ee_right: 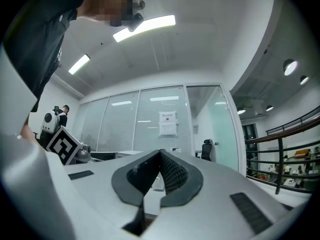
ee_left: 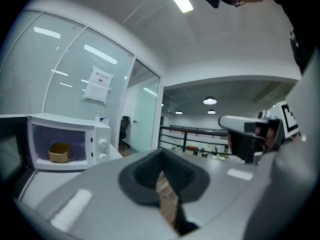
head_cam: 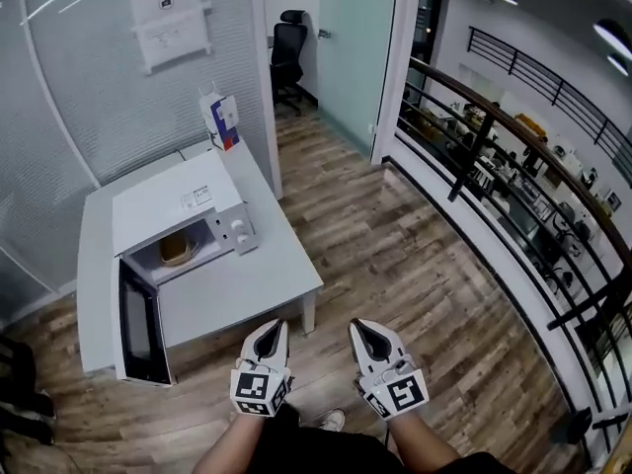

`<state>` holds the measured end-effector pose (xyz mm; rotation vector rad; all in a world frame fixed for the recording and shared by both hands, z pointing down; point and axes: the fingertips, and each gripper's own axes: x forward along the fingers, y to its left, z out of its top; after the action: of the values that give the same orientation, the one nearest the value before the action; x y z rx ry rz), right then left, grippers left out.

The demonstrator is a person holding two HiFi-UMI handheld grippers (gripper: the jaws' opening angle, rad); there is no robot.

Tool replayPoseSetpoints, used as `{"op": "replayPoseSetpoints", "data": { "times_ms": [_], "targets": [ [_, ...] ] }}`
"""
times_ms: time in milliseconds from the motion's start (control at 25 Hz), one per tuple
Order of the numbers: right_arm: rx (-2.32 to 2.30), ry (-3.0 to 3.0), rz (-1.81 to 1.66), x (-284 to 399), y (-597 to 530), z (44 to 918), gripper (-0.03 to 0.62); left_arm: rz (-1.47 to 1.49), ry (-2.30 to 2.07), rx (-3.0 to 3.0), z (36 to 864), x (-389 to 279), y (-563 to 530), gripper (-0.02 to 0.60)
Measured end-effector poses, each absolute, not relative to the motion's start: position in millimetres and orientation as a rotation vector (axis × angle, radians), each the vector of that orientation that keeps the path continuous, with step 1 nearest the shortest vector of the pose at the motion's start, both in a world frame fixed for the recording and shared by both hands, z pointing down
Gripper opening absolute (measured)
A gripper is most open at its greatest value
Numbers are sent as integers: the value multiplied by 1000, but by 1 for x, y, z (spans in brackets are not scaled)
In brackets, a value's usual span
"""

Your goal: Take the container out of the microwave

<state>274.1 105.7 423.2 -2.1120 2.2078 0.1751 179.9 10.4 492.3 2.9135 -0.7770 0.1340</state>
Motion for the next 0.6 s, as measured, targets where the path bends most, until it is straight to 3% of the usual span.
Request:
{"op": "replayPoseSetpoints", "data": {
  "times_ms": [600],
  "targets": [
    [-1826, 2547, 169, 183, -91, 440, -2, 133, -1032, 2817, 509, 98, -144, 6]
  ]
}}
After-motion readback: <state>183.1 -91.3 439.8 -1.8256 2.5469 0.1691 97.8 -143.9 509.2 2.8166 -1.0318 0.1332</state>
